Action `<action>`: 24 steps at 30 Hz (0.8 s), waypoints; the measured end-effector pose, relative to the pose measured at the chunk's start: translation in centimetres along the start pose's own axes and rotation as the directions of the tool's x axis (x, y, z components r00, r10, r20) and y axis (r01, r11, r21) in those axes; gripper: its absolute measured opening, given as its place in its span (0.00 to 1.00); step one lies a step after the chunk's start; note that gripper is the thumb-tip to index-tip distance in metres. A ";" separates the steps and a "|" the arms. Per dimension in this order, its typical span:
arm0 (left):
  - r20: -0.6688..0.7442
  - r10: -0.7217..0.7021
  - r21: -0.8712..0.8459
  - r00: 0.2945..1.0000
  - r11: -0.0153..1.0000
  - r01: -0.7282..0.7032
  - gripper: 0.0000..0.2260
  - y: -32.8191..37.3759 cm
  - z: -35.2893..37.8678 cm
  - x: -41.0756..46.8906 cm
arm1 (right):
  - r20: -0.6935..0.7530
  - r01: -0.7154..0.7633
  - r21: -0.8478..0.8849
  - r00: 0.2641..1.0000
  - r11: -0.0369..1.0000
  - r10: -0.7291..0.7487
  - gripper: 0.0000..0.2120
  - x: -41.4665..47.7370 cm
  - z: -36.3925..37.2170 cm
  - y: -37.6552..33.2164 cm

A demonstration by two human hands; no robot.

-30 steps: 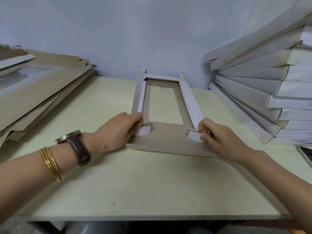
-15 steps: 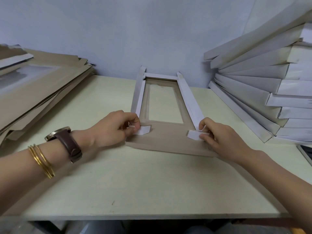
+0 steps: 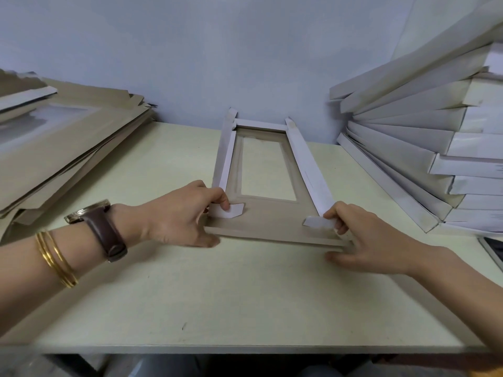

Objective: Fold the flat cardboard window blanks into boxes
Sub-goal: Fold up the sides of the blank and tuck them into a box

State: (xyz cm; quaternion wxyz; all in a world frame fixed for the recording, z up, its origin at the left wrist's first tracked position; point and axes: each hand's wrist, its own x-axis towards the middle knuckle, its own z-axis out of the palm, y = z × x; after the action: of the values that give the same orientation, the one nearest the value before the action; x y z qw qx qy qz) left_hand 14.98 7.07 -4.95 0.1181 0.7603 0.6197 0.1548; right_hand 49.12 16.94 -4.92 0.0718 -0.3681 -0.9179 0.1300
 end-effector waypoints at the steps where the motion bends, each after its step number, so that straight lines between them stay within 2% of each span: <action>1: -0.018 0.007 0.009 1.000 1.000 -0.007 0.22 0.0 0.1 0.1 | -0.009 0.008 -0.009 1.000 1.000 -0.008 0.23 0.1 0.1 0.0; 5: -0.036 0.041 0.019 0.999 0.999 -0.040 0.12 -0.2 0.3 0.4 | -0.103 0.041 -0.054 0.994 0.998 -0.047 0.14 0.6 0.3 0.0; 9: -0.065 0.029 -0.031 0.997 0.999 -0.031 0.04 -0.4 0.1 0.7 | -0.157 0.069 0.013 0.985 0.998 -0.066 0.09 1.0 0.1 0.2; 13: -0.083 -0.015 -0.079 0.996 0.997 0.009 0.03 -0.3 -0.3 1.4 | -0.159 -0.001 0.056 0.987 0.998 0.010 0.08 1.9 -0.4 0.5; 17: -0.103 -0.065 -0.167 0.993 0.985 0.048 0.06 -0.3 -0.4 2.0 | -0.156 -0.046 0.103 0.986 0.994 0.062 0.11 2.7 -0.7 0.6; 21: -0.086 -0.109 -0.282 0.990 0.956 0.081 0.09 -0.3 -0.3 2.2 | -0.110 -0.111 0.256 0.984 0.960 0.143 0.14 3.1 -1.0 0.8; 24: -0.087 -0.128 -0.348 0.988 0.933 0.090 0.08 -0.3 -0.3 2.1 | -0.088 -0.139 0.299 0.981 0.944 0.172 0.14 3.5 -1.1 0.8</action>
State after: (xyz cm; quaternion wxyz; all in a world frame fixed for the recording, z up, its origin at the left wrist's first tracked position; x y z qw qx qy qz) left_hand 15.03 9.22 -4.61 0.2235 0.6828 0.6300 0.2948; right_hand 47.36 20.17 -3.95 0.1667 -0.4316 -0.8511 0.2481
